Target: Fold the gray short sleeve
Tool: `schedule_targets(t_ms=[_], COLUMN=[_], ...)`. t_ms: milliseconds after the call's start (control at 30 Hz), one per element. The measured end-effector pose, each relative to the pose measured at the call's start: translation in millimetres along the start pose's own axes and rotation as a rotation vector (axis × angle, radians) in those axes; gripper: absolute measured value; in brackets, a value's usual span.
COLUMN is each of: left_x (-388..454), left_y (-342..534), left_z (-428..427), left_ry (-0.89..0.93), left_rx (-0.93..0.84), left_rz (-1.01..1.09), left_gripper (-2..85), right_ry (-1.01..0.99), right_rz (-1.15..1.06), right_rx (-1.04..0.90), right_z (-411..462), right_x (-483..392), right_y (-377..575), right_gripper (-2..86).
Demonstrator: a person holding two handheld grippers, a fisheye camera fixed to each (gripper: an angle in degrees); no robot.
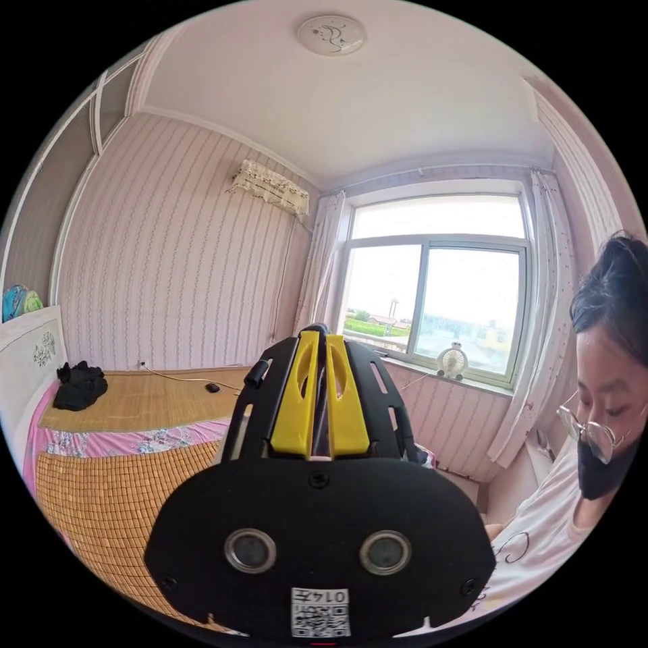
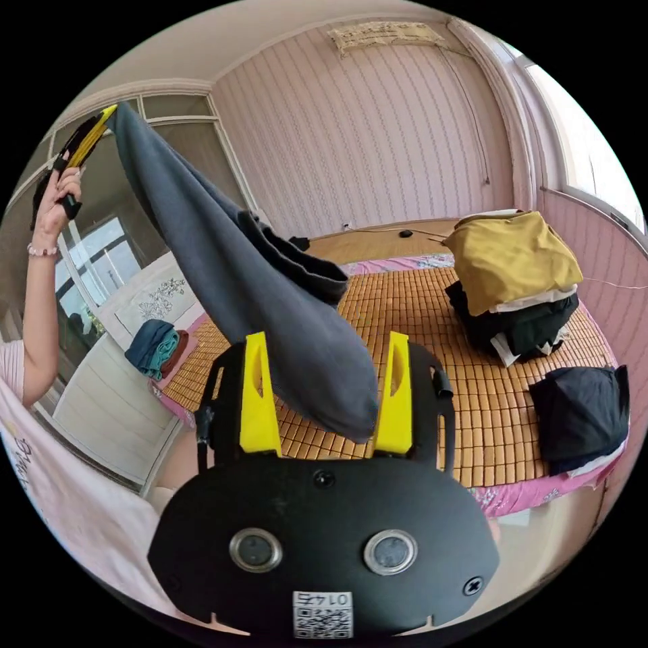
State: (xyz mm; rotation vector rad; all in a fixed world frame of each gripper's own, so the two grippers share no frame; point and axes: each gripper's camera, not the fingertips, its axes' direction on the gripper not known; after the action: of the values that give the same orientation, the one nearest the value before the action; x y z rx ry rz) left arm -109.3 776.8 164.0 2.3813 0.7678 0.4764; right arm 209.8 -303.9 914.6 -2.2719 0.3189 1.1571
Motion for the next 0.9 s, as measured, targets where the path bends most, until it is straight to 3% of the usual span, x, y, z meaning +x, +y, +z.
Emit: schedule_targets(t_ms=[67,133,200,333,467,533,733,900], left_x=[9,13,14,-5,-50,-64,-88,-125], left_y=[-7,-12,-16,-21,-21,-22,-8,63], left_z=[8,9,4,-36,-71,-78,-132,-176], left_ry=[0.045,0.047,0.012,-0.121,-0.195,-0.177,-0.201,-0.219], left_rx=[-0.027,-0.042,-0.063,-0.077,-0.046,-0.055,-0.071,-0.097], left_rz=[0.014,0.032,0.059,0.099,-0.012,-0.049,-0.031,-0.233], left_gripper=[-1.0,-1.0,-1.0,-1.0,-1.0,-1.0,-1.0,-1.0], right_ry=[-0.094,-0.335,-0.403,-0.317,-0.305,-0.106,0.107,0.048], right_rz=[0.017,-0.008,0.008,-0.135,-0.321,-0.527,-0.694,-0.780], right_rx=[-0.083,-0.213,-0.236,-0.206,-0.222,-0.262,-0.294,-0.349], right_z=[43,104,127,136,147,166,217,296], right_x=[4,-3,-3,1,-31,-74,-97,-164], right_y=[3,2,0,-41,-86,-93,-169,-236], right_gripper=[15.4,2.1,1.0,0.1,0.1,0.0,0.4,4.3])
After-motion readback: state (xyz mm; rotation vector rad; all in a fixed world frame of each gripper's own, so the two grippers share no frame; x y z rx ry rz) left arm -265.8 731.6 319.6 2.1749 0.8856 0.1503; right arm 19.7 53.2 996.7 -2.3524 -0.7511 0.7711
